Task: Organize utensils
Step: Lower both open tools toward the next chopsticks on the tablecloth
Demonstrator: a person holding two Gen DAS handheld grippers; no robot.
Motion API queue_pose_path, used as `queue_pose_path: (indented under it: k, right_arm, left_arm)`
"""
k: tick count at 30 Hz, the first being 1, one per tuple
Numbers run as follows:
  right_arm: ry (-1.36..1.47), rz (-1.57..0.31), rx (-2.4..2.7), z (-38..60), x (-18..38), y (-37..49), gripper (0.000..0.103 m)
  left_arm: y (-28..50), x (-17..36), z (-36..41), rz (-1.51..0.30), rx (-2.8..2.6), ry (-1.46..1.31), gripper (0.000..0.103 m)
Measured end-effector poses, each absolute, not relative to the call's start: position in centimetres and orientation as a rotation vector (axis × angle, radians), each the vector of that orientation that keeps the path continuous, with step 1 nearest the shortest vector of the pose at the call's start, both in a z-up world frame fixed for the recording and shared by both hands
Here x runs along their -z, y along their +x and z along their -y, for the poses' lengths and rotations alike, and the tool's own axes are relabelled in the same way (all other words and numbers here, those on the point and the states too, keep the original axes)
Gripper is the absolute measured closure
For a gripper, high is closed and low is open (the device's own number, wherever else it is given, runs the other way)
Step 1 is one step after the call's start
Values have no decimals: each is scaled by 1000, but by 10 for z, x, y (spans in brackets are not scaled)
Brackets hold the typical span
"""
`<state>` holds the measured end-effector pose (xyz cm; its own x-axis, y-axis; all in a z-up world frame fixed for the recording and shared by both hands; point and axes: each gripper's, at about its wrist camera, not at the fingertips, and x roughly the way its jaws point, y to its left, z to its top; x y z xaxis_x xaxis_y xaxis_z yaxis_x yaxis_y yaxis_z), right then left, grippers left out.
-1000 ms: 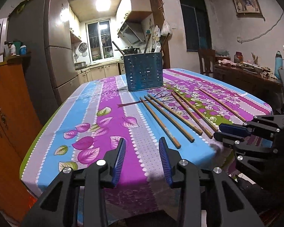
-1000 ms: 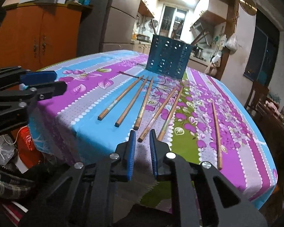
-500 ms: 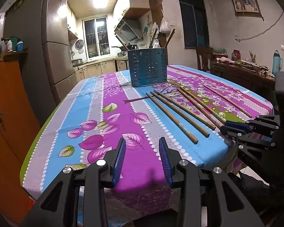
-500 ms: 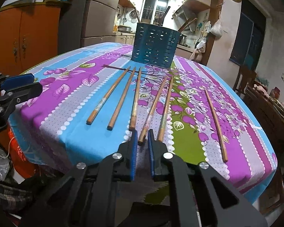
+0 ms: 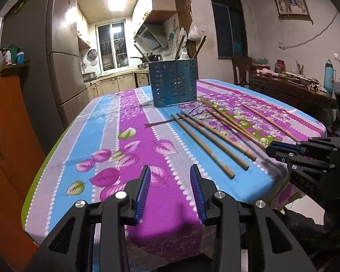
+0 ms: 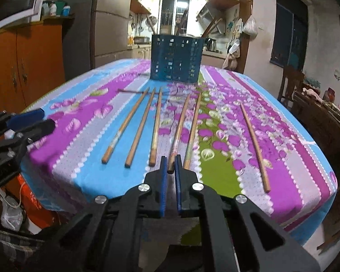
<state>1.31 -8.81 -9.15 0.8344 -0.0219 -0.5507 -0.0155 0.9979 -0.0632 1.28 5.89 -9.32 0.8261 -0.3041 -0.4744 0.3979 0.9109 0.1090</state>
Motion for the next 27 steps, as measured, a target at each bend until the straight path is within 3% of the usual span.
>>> queue_pose_path:
  k: [11,22,24,27]
  right_arm:
    - [-53,-469,-53,114,52,12,98]
    - [-6,-387,-159,149,27,20,98]
    - [-3,-377,-183,153,26,19,98]
    - [-2,-378,-218,155,28,18,98]
  left_arm:
    - [8,81,-12,-423,451,267,65]
    - [5,101,33,-498,415,284,65]
    - [7,104,37,-519,381,279,80]
    - [10,109,41,-550,342,280,90]
